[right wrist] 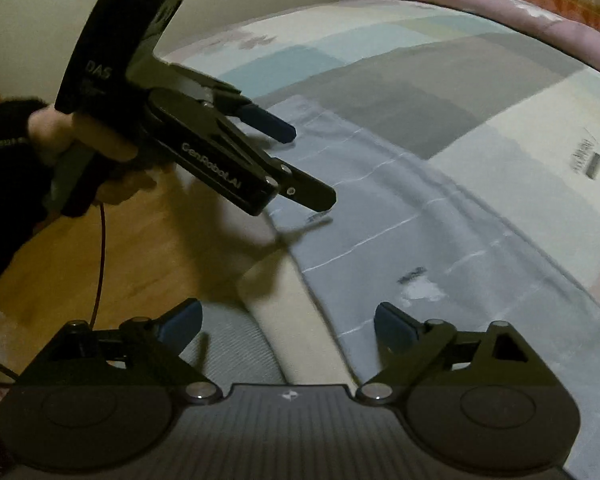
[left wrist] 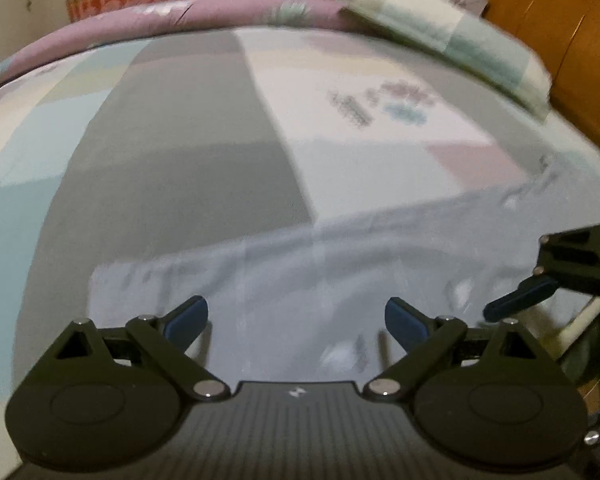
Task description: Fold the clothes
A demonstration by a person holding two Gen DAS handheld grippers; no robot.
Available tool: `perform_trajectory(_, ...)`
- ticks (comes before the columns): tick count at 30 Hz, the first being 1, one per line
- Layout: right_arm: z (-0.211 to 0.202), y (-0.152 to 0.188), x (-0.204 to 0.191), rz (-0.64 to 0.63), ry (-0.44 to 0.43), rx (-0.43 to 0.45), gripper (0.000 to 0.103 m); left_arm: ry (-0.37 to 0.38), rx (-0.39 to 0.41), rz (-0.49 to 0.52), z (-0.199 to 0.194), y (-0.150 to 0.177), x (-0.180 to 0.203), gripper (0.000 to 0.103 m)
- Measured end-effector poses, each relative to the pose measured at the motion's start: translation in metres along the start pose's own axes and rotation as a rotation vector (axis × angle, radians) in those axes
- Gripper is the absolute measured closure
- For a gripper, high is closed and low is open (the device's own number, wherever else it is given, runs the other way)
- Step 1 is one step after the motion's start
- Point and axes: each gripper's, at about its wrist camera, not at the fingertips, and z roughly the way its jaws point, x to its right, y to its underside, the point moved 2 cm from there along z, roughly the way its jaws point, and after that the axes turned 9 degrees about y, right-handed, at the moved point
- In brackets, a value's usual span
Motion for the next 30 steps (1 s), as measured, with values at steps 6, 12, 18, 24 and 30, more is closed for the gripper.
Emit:
perform_trajectory(6, -0.026, 0.012, 0.040, 0.111, 0.145, 0.017, 0.007, 0.303, -0.003, -0.047, 0.039, -0.028, 0.031, 0.008)
perform_trajectory(12, -0.047, 0.035, 0.069, 0.202, 0.249, 0.010, 0.007, 0.291, -0.050, -0.018, 0.080, -0.044, 0.043, 0.006)
perform_trajectory(18, -0.053, 0.045, 0.085, 0.233, 0.319, 0.017, 0.007, 0.216, -0.017, 0.016, 0.061, -0.043, 0.050, 0.006)
perform_trajectory(24, -0.044, 0.039, 0.082, 0.160, 0.375, 0.022, 0.007, -0.014, 0.024, 0.116, 0.010, 0.003, 0.047, 0.005)
perform_trajectory(30, -0.031, 0.039, 0.076, 0.136, 0.372, -0.004, 0.007, -0.111, 0.024, -0.059, 0.003, 0.035, -0.005, 0.006)
